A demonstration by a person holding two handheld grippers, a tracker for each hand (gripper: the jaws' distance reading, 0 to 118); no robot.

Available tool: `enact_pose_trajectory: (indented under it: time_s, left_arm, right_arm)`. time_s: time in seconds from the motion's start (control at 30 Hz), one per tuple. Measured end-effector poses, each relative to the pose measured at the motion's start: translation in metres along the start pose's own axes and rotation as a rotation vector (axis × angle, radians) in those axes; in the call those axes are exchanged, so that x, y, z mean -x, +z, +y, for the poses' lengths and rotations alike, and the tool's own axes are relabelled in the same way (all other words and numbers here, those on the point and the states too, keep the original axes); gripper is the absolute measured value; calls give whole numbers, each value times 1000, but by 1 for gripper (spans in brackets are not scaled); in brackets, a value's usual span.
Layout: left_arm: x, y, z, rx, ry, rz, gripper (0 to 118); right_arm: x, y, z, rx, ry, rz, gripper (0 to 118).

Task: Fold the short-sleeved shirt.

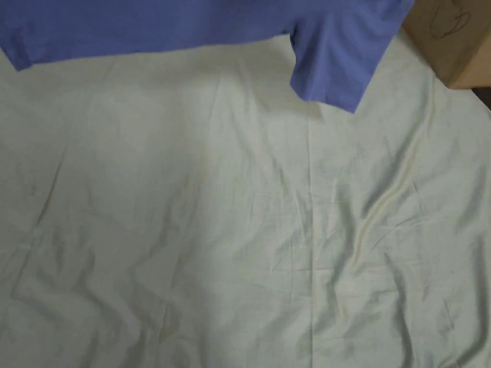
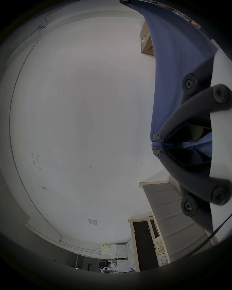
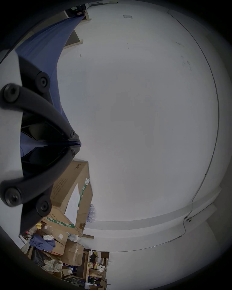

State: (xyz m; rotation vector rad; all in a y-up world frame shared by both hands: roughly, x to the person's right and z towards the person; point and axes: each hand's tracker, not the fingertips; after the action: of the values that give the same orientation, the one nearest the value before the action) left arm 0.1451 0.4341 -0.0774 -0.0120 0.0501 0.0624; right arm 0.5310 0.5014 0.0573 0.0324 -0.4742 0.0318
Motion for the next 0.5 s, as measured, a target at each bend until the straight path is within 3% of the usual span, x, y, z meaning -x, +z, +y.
enact_pose_trajectory:
  time_s: [0.2,0.5]
  left_arm:
    - [-4,-9,-43,20,-60,-7,1]
    - [11,17,-161,264,-124,-61,1]
  right_arm:
    - [-8,-21,-41,-13,9,-8,2]
    - [-27,-6,-176,260,18,3,2]
